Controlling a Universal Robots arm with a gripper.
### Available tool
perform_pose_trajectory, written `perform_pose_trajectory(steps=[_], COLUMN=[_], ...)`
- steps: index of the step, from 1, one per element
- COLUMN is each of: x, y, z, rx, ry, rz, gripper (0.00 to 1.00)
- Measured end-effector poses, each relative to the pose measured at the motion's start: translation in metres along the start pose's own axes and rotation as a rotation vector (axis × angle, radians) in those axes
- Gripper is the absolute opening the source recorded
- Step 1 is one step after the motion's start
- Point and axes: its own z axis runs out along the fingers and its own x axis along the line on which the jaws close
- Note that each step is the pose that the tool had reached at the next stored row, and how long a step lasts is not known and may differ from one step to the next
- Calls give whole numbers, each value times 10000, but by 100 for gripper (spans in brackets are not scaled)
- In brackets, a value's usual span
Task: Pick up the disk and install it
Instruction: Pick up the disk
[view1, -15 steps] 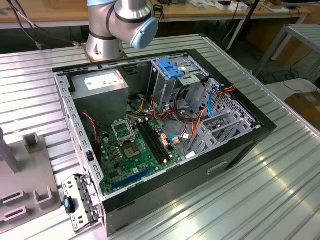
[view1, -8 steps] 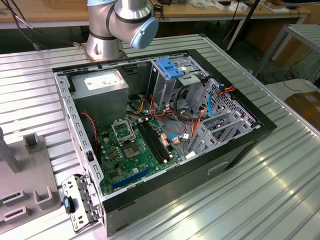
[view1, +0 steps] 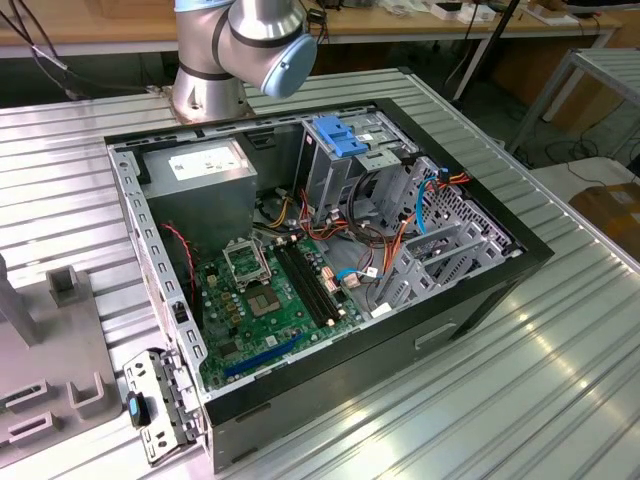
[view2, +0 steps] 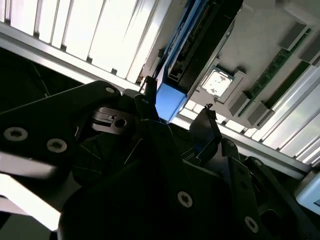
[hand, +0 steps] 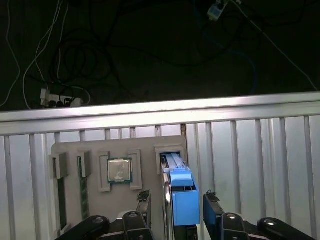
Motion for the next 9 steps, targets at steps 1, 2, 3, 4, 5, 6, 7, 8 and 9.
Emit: perform_pose_trajectory(steps=[1,2,3,4,5,6,7,8,9], x=[1,2,4,8,9,10,10,11,12], y=[0,0,-1,-1,-1,-1,-1,-2,-2], z=[15,27,36,59,88,106,124,158,205], rx=[9,14,16,16,16,16,17,20,22], ry=[0,0,1,4,4,5,5,5,4], rz=[-19,-32,-40,-57,-77,-89,-93,-98,-101], gripper=[54,54,54,54,54,54,54,54,54])
